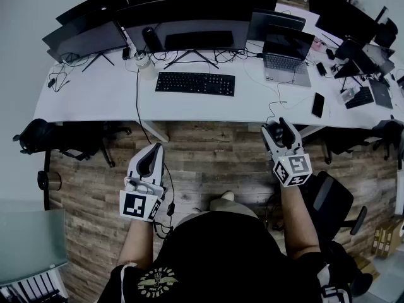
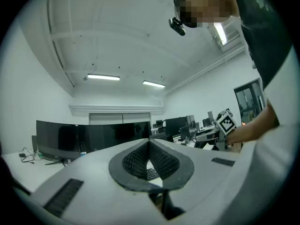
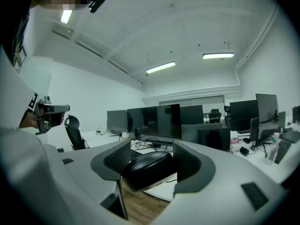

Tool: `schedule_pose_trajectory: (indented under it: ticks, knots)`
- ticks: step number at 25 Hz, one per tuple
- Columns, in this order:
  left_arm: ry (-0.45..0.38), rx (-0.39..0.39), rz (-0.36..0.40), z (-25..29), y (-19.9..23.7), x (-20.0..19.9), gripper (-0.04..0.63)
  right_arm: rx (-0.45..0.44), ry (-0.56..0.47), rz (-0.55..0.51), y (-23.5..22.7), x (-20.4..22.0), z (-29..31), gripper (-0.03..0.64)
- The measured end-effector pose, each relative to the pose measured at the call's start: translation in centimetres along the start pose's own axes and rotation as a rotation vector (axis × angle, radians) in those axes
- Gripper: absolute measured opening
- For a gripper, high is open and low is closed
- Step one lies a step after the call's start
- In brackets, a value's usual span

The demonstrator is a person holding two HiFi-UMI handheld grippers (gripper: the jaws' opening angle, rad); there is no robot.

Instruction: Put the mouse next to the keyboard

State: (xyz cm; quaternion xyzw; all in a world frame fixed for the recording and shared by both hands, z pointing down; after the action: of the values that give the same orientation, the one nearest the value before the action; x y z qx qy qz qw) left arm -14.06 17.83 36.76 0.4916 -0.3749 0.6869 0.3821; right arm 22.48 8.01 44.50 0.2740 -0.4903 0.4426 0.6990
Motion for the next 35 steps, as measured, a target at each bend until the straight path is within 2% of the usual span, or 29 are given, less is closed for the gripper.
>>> schedule_pose_trajectory:
  ticks: [15, 20, 26, 31, 35]
  knots:
    - [-0.002, -0.106, -0.038, 3.9, 3.8, 0.4, 0.002, -0.021, -0.028, -0.029, 0.7, -1.6, 1.3, 0.284]
    - [0.001, -0.192, -0.039, 5.6, 4.7, 0.6, 0.002, -0.02, -0.049, -0.057, 0.5, -2.6, 1.8, 0.285]
    - [-0.013, -0.308, 0.015, 7.4, 4.9, 0.3, 0.002, -0.047, -0.081, -0.07, 0.4, -3.9, 2.8, 0.284]
    - [-0.001, -0.321, 0.051, 9.1, 3.8, 0.0, 0.002, -0.062, -0.098, -0.069, -0.4, -4.9, 3.7, 0.284]
    - [0.011, -0.311, 0.05, 10.1, 3.7, -0.2, 0.002, -0.068, -0.104, -0.061, -0.4, -5.4, 4.8, 0.284]
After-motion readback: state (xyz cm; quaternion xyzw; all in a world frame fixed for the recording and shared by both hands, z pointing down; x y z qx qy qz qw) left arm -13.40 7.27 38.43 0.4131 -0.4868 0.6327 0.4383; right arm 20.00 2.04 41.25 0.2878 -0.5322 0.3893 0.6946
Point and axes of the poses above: the fingertips, and each gripper's own axes: z forward along the fingers, y to its left, x out of its underside, the point moved 5 cm from there along -z, backward along the fingers, and after that the axes turned 13 degrees about y, right-handed, at the moved point
